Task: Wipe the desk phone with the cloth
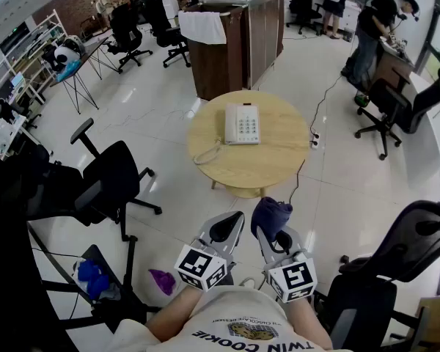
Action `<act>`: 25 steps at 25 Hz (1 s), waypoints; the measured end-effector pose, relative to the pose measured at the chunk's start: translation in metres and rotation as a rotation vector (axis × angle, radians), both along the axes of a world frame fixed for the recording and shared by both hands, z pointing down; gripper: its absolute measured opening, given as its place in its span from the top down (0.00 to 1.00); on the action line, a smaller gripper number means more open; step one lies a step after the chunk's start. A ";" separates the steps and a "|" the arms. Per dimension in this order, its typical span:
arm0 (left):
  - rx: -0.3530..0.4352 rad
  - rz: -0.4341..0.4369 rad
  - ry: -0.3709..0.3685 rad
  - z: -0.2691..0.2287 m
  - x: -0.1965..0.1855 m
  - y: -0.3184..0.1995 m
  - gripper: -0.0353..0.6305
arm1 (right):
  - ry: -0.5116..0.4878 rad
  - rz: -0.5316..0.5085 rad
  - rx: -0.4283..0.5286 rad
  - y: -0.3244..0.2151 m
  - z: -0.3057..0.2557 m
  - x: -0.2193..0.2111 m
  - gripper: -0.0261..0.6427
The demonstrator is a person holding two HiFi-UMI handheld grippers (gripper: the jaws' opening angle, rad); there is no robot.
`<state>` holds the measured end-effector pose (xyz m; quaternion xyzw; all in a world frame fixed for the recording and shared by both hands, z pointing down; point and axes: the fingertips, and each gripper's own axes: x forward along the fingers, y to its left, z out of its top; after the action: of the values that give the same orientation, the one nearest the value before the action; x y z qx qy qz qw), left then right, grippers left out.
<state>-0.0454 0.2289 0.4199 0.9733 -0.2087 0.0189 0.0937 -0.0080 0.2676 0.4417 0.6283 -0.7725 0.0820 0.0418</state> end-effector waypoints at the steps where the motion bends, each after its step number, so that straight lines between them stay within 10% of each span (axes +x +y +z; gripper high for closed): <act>1: 0.004 -0.001 0.000 0.001 0.002 -0.001 0.96 | 0.001 -0.002 0.001 -0.001 0.001 0.002 0.86; 25: -0.059 -0.020 0.004 0.028 0.041 -0.120 0.96 | 0.026 0.001 -0.062 -0.111 0.020 0.046 0.86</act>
<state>-0.0047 0.1091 0.4477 0.9680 -0.2178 0.0223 0.1228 0.0385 0.1570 0.4616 0.6280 -0.7688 0.0976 0.0712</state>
